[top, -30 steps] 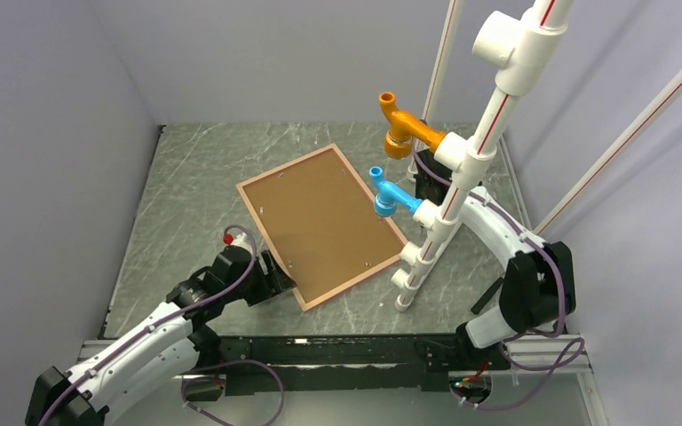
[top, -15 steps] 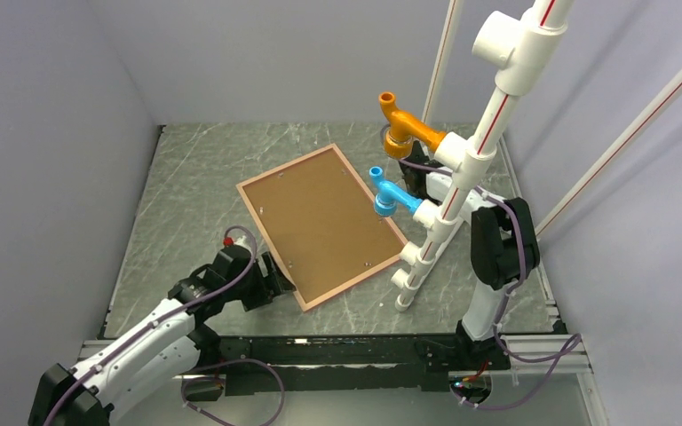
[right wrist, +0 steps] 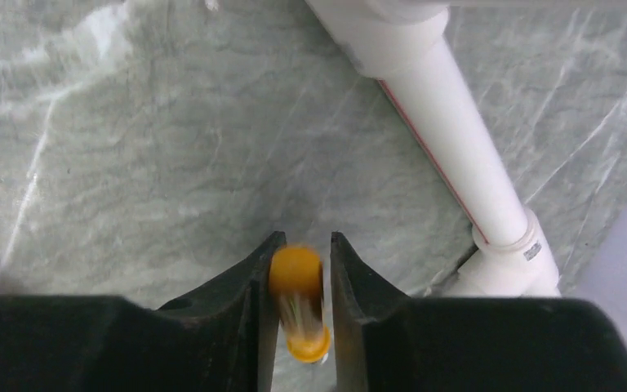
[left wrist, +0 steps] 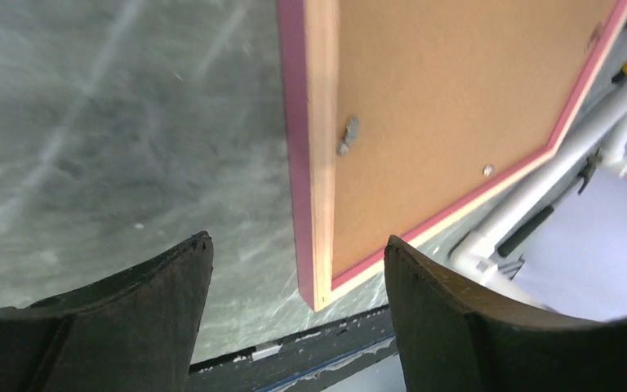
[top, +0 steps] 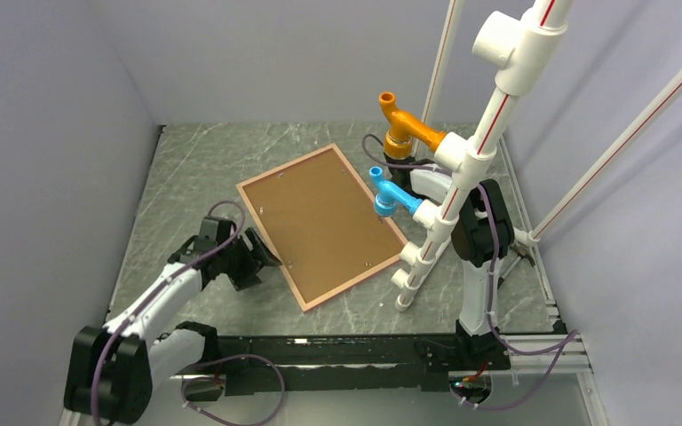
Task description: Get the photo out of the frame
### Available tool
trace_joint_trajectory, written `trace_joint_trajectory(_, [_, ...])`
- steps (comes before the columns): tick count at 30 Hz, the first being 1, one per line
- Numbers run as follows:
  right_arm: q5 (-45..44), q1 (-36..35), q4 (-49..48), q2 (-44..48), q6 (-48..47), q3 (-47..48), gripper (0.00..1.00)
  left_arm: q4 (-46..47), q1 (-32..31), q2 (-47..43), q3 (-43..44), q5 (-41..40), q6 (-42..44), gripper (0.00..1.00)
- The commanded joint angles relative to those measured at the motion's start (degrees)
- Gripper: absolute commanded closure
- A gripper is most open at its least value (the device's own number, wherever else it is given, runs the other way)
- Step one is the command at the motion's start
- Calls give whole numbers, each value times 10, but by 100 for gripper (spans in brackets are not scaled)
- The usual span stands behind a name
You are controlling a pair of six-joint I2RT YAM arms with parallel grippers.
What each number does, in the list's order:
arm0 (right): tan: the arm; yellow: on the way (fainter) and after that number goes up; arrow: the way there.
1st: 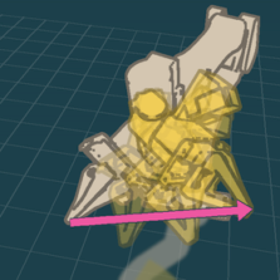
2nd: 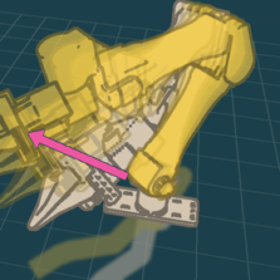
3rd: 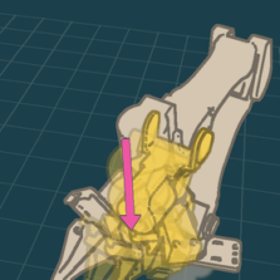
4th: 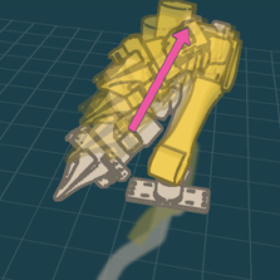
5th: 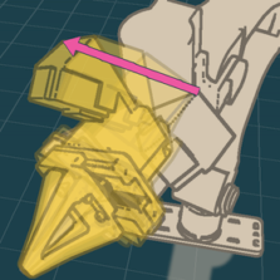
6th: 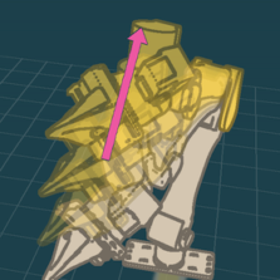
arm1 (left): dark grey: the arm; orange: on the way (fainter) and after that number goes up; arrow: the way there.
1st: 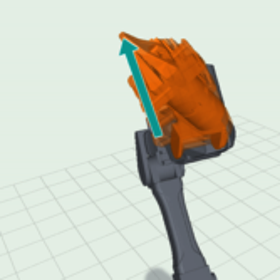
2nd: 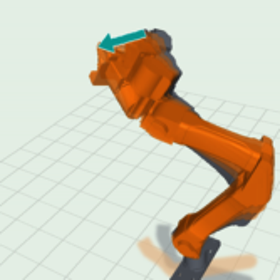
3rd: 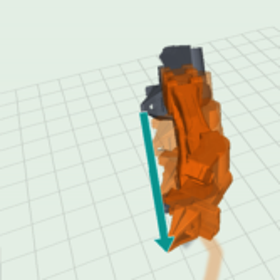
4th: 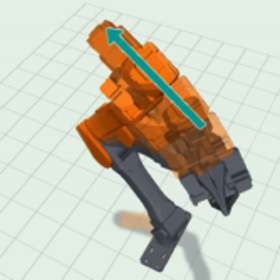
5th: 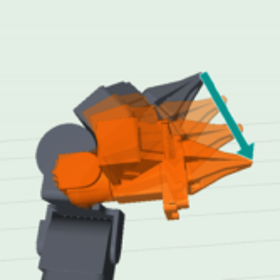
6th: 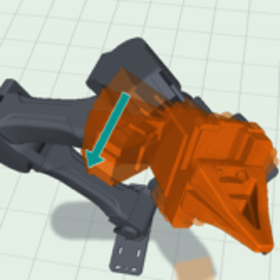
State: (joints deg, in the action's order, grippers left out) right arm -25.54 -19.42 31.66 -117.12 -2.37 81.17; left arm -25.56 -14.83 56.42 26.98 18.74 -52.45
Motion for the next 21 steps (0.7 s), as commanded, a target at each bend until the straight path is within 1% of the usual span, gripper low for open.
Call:
trace_joint_trajectory(1, [29,3,-47,-16,-17,11,66,-20,52,71,61,15,78,22])
trace_joint_trajectory(3, [28,3,-35,-19,-13,23,57,-27,56,106,93,6,101,24])
trace_joint_trajectory(6, [34,2,-15,-11,-3,40,45,1,56,141,104,18,104,26])
trace_joint_trajectory(8, [21,2,23,-3,21,61,41,21,56,160,107,27,98,27])
trace_joint_trajectory(10, [19,-4,56,23,65,60,36,36,55,183,110,28,93,27])
trace_joint_trajectory(13, [87,-4,51,108,94,15,30,47,49,212,112,24,84,32])
trace_joint_trajectory(16, [160,-5,26,189,118,-54,26,60,22,234,121,10,70,35])
trace_joint_trajectory(18, [217,-4,7,229,124,-91,24,69,3,250,126,2,57,37])
trace_joint_trajectory(19, [236,-5,-3,246,127,-110,23,72,-3,258,127,0,50,40])
trace_joint_trajectory(20, [272,-2,-13,259,129,-130,23,74,-7,262,126,-4,43,43])
trace_joint_trajectory(21, [304,-1,-25,268,131,-144,23,71,-11,260,123,-15,37,43])
